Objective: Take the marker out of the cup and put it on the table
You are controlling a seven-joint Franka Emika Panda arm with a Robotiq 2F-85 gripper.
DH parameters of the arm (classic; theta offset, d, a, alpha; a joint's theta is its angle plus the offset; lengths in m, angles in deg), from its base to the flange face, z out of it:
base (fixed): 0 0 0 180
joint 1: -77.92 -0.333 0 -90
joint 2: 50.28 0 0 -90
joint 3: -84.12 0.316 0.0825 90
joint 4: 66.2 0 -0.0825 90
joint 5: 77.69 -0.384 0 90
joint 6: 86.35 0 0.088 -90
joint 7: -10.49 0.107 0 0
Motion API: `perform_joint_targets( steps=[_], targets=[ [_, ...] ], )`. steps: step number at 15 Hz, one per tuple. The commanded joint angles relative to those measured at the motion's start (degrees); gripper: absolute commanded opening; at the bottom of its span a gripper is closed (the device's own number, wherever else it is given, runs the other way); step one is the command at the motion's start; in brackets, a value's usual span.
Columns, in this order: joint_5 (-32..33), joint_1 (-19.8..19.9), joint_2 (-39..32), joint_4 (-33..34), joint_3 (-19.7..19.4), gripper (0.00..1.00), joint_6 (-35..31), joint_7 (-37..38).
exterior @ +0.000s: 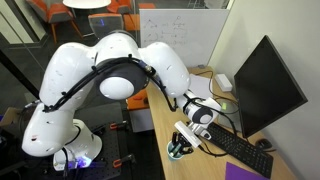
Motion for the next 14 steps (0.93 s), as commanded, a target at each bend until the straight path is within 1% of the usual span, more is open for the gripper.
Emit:
perform_joint_targets(
  steps=[1,2,3,4,10,14],
  targets=[
    [1.84,-0.77,-1.22,1.9,-0.23,0.25,2.15,0.9],
    [1.89,-0.8,-1.4,2.03,-0.17,0.2,2.2,0.75],
    [2.0,-0.87,-1.51,2.11,-0.15,0.19,2.21,0.71],
    [1.99,-0.89,-1.37,2.02,-0.02,0.05,2.3,0.46],
    [2.82,-1.35,1.04,1.02,0.14,0.05,2.11,0.35],
    [3.11,-1.55,3.36,0.65,0.25,0.05,3.91,-0.21]
  ],
)
